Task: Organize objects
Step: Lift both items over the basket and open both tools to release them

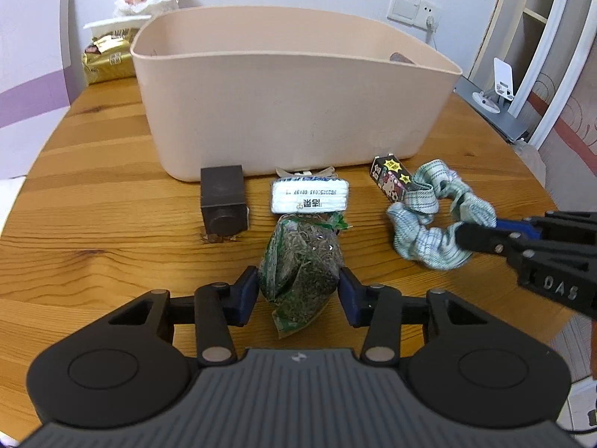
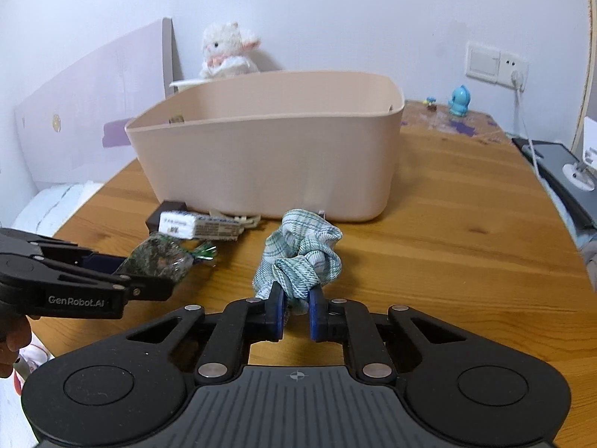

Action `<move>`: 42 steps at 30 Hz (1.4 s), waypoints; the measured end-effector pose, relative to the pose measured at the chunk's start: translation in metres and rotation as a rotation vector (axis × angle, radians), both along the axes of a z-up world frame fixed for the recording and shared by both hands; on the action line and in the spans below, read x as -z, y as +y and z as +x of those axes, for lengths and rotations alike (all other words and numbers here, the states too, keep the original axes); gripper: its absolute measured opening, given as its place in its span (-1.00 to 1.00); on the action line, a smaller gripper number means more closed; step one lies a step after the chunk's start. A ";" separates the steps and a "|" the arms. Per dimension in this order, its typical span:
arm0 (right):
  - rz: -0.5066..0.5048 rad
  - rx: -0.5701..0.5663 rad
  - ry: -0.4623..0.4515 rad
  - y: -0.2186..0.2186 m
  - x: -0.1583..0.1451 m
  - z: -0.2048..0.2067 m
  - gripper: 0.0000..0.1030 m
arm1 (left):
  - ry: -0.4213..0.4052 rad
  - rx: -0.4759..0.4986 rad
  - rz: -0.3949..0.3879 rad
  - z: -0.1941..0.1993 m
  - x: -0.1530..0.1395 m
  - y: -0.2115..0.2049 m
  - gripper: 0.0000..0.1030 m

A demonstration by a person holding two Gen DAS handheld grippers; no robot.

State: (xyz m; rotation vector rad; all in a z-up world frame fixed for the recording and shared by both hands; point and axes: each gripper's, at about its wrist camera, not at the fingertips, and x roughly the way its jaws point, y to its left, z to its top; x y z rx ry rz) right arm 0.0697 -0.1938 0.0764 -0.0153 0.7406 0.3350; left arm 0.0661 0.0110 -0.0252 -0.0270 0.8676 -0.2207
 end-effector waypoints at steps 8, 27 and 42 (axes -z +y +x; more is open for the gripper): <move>0.029 0.021 -0.067 -0.012 -0.024 -0.008 -0.78 | -0.063 -0.006 -0.009 -0.015 -0.025 0.010 -0.07; 0.064 0.040 -0.248 -0.013 -0.087 0.001 -0.78 | -0.247 -0.055 0.021 -0.010 -0.095 0.032 -0.07; 0.099 0.079 -0.278 -0.010 -0.108 0.058 -0.78 | -0.318 -0.085 0.147 0.052 -0.116 0.024 -0.07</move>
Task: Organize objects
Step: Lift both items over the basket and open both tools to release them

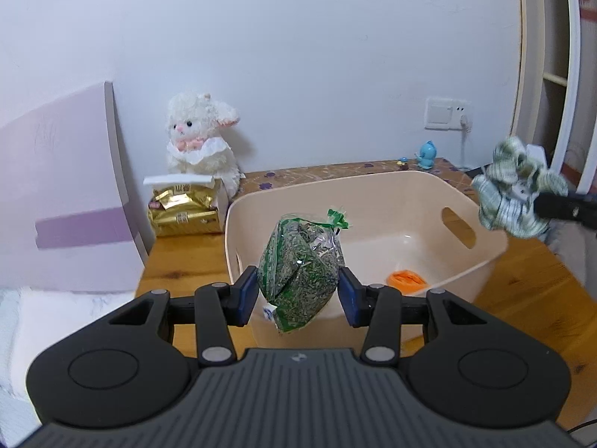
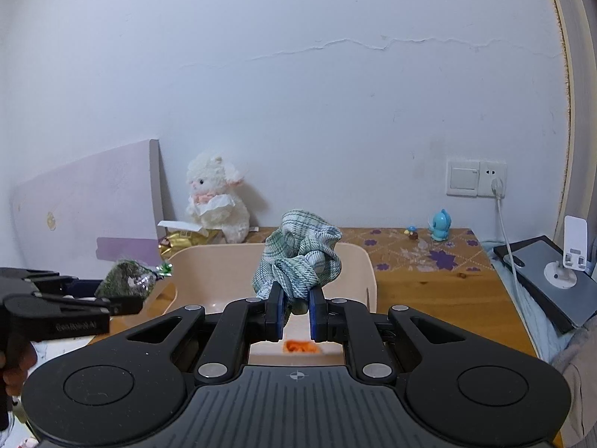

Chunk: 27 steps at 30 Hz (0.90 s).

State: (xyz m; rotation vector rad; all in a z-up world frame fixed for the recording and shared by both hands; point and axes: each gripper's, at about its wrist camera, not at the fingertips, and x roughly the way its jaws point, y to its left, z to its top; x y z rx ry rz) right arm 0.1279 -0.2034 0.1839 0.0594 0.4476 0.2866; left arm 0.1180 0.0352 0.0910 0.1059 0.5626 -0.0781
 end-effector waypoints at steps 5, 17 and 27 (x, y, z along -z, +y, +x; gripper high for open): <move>-0.032 0.007 0.021 0.007 0.002 0.024 -0.78 | 0.018 0.002 0.047 0.025 0.010 -0.014 -0.07; -0.069 0.025 0.167 0.013 0.035 0.072 -0.77 | 0.224 -0.047 0.048 0.097 0.055 -0.034 -0.07; -0.193 -0.006 0.271 0.025 0.064 0.098 -0.76 | 0.323 -0.048 0.107 0.119 0.078 -0.031 -0.06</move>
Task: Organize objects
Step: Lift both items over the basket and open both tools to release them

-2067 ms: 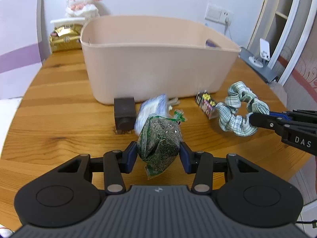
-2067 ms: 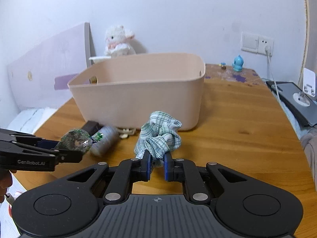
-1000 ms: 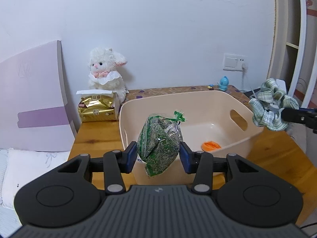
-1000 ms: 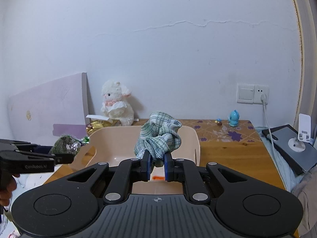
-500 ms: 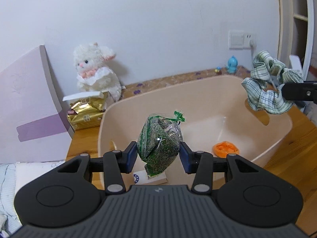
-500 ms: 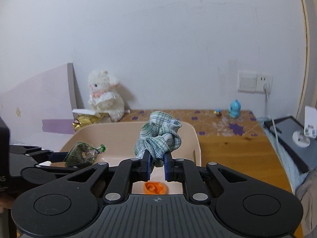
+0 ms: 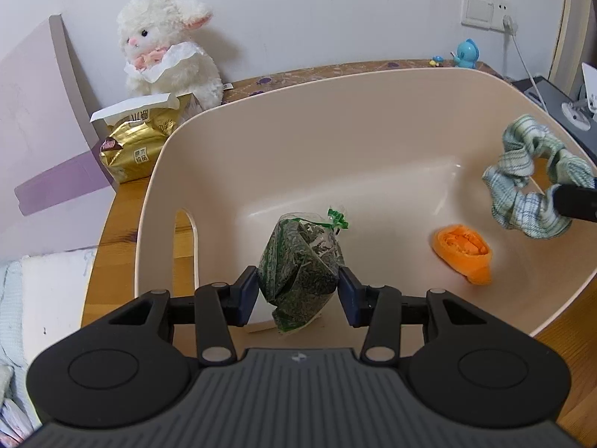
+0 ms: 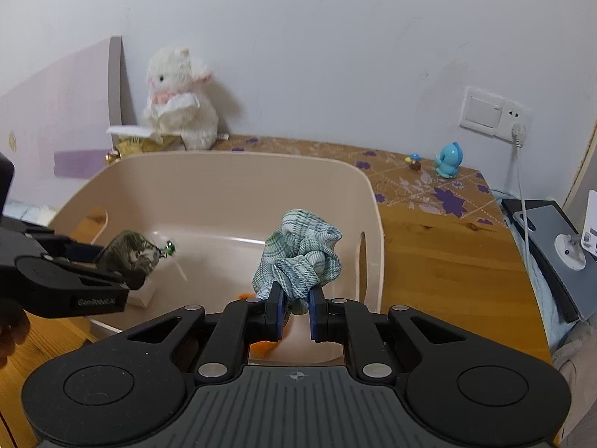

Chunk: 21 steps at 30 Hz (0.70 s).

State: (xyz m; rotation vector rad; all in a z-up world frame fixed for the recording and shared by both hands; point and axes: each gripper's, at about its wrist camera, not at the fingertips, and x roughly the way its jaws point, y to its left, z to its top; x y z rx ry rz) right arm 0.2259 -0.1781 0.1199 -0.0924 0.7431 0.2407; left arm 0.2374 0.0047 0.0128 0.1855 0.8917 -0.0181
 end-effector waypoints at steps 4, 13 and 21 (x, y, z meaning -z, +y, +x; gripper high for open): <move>0.020 0.004 0.024 -0.001 0.004 0.002 -0.66 | 0.011 0.009 -0.023 0.002 -0.001 0.002 0.02; 0.076 0.016 -0.023 -0.010 -0.009 -0.014 0.25 | -0.079 0.041 -0.029 -0.016 -0.023 -0.005 0.70; 0.118 0.012 -0.104 -0.023 -0.039 -0.044 0.94 | -0.158 0.036 -0.019 -0.042 -0.059 0.009 0.81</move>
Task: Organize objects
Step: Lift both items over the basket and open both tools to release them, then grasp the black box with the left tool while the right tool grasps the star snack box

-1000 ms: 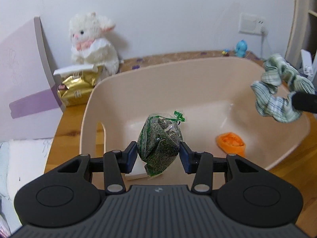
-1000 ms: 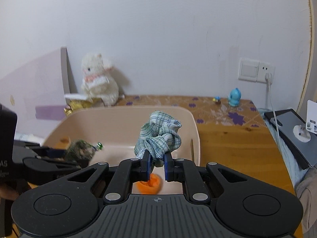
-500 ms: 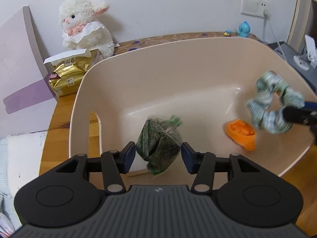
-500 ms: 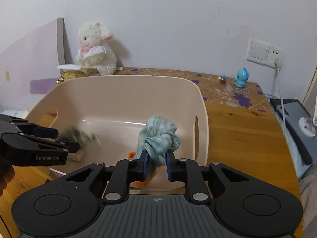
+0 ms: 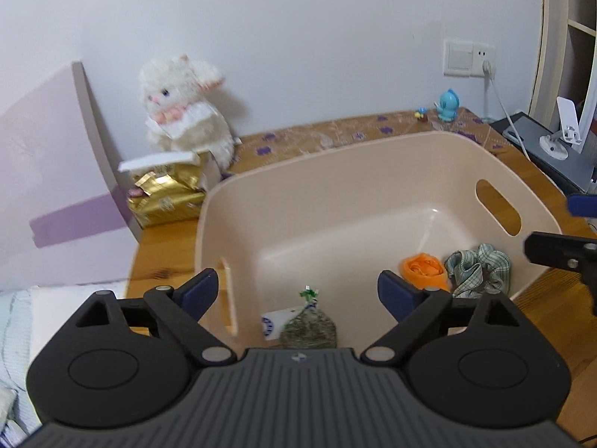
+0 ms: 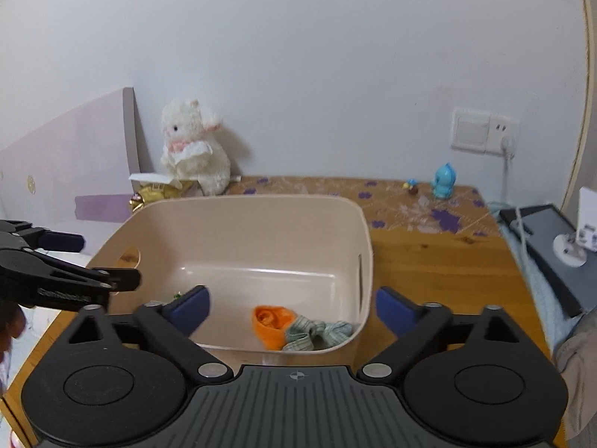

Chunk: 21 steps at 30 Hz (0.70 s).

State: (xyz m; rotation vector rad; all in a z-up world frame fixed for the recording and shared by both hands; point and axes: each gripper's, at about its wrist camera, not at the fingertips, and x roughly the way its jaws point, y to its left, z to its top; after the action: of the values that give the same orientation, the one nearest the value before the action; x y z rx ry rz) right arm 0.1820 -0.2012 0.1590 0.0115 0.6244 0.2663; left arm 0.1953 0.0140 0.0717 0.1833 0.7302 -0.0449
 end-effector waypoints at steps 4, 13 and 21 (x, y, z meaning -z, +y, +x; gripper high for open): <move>-0.012 0.002 -0.019 -0.004 -0.006 -0.016 1.00 | -0.022 -0.005 0.006 -0.017 -0.011 0.009 0.88; -0.029 -0.003 -0.009 -0.010 0.002 -0.044 1.00 | -0.013 -0.014 0.007 -0.055 -0.001 0.024 0.88; -0.044 0.007 0.041 -0.015 0.025 -0.059 1.00 | 0.036 -0.019 -0.012 -0.076 0.025 0.033 0.88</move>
State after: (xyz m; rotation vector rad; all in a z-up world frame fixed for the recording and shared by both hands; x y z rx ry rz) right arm 0.1228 -0.2158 0.1341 -0.0233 0.6711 0.2462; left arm 0.1195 0.0474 0.0467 0.1642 0.7668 -0.0351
